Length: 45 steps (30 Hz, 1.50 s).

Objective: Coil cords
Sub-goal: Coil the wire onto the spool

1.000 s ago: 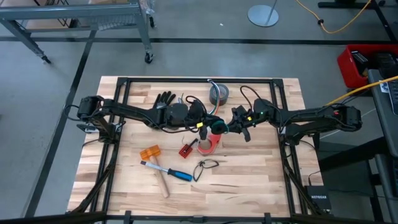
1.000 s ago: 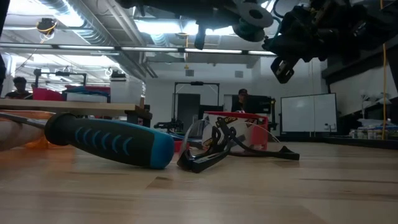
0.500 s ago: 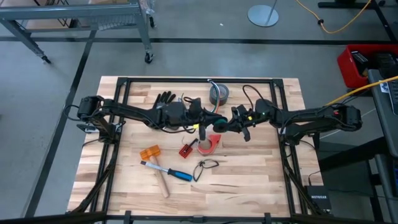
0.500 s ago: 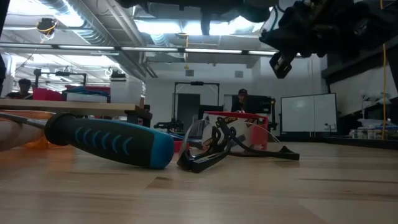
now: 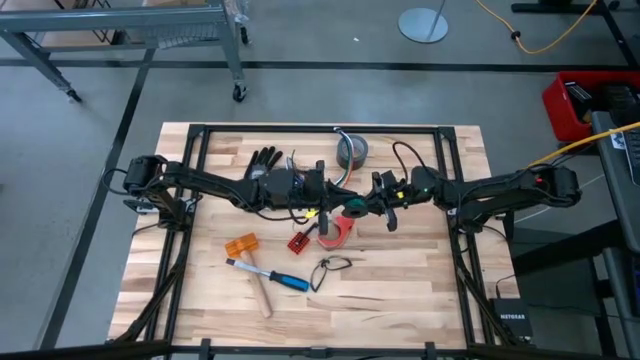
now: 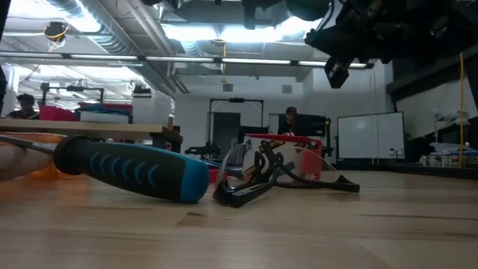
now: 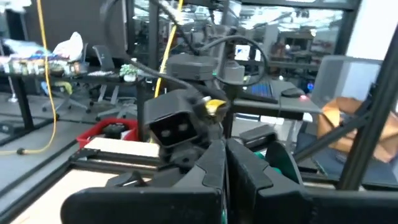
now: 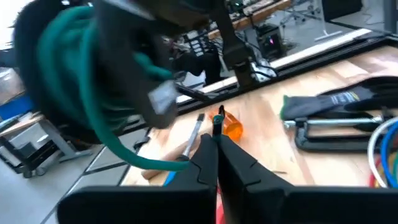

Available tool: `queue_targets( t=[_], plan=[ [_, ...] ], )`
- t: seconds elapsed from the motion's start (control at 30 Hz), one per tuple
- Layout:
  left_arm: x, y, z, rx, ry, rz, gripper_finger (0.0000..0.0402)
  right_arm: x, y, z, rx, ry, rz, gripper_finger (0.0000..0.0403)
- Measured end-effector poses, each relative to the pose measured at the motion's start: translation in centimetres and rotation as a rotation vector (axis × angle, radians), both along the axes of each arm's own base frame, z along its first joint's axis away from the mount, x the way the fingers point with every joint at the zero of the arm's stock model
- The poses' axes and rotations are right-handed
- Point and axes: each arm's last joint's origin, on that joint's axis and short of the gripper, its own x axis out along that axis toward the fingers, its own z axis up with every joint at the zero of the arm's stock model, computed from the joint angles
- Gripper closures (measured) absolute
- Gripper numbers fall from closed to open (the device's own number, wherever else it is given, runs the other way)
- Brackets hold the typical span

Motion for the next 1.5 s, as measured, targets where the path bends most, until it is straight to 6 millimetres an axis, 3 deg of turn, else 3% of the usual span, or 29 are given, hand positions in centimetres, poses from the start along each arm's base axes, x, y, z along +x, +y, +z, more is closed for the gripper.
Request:
queue_targets(
  t=[0.23,0.7,1.13,1.5],
  plan=[
    [0.0,-1.2,0.2,0.105,-0.032,-0.068,0.0401,0.3,-0.2,-0.5,-0.001,0.024,-0.066,0.0393],
    [0.0,-1.5,0.2,0.165,-0.030,-0.074,0.0401,0.2,-0.3,-0.9,-0.013,0.069,-0.070,0.0270],
    [-0.1,-2.7,0.0,0.252,-0.005,-0.104,0.0401,-0.8,-0.3,-4.4,-0.033,0.441,-0.116,0.0263],
    [-0.7,-4.0,-1.2,0.183,0.170,-0.157,0.0401,-1.0,-0.4,-4.7,-0.151,0.466,-0.113,0.0263]
  ],
)
